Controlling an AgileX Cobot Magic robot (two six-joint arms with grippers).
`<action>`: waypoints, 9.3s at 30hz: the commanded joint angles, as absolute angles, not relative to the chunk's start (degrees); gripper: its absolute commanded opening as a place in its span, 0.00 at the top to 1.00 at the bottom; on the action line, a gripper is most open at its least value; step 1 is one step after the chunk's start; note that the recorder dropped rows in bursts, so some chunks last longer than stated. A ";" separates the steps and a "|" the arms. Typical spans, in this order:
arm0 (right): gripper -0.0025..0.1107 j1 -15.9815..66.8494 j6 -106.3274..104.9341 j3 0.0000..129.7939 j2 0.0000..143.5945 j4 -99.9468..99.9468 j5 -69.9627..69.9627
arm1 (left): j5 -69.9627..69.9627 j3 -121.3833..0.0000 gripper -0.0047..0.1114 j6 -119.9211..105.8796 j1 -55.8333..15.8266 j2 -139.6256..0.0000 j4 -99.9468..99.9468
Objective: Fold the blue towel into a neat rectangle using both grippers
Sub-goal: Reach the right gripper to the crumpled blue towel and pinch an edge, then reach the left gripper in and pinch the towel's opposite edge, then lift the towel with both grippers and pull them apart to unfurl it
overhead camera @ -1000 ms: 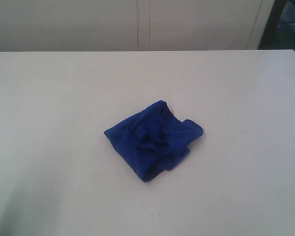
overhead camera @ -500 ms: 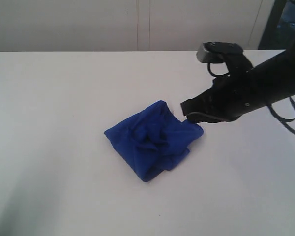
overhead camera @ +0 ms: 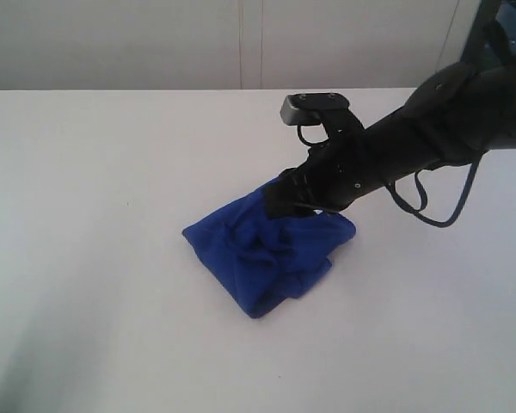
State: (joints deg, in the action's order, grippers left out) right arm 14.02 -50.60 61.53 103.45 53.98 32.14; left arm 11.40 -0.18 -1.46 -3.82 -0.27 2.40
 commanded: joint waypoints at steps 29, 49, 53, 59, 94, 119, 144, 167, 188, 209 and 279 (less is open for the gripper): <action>0.98 13.34 -63.99 64.68 105.43 57.45 40.03 | 11.14 0.00 0.96 -1.46 -4.15 0.00 1.84; 0.98 11.63 -45.65 62.41 94.36 33.87 40.71 | 11.14 0.00 0.96 -1.46 -4.15 0.00 1.84; 0.98 11.63 -45.65 60.51 95.58 33.87 37.06 | 11.14 0.00 0.96 -1.46 -4.15 0.00 1.84; 0.98 11.63 -43.22 56.69 98.46 33.46 31.34 | 11.14 0.00 0.96 -1.46 -4.15 0.00 1.84; 0.98 11.63 -43.22 55.38 101.27 35.20 29.04 | -15.22 0.00 0.96 6.71 -4.15 0.00 -0.41; 0.98 11.63 -43.22 55.38 101.27 35.20 29.04 | 23.62 -33.34 0.96 -20.32 -4.15 -60.55 -32.22; 0.98 11.63 -43.08 55.38 103.58 35.20 28.71 | 19.84 -59.09 0.85 -44.72 -28.08 -101.33 -62.94; 0.98 11.63 -43.08 55.38 105.44 35.20 28.61 | 19.63 -59.46 0.50 -45.28 -30.64 -107.33 -67.70; 0.98 11.63 -43.08 55.38 105.44 35.31 28.11 | 17.41 -60.62 0.72 -45.37 -31.80 -106.24 -68.08; 0.98 11.63 -40.02 55.38 104.22 34.98 24.96 | 18.11 -60.74 0.96 -46.26 -31.80 -105.31 -64.66; 0.98 11.63 -0.78 57.30 27.54 -5.88 63.92 | 61.27 -60.74 0.96 4.96 -31.80 -29.19 9.05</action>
State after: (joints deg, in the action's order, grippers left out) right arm 12.05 -2.29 56.01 28.85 -4.76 64.35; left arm 60.70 -60.48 4.45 -31.50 -30.49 9.63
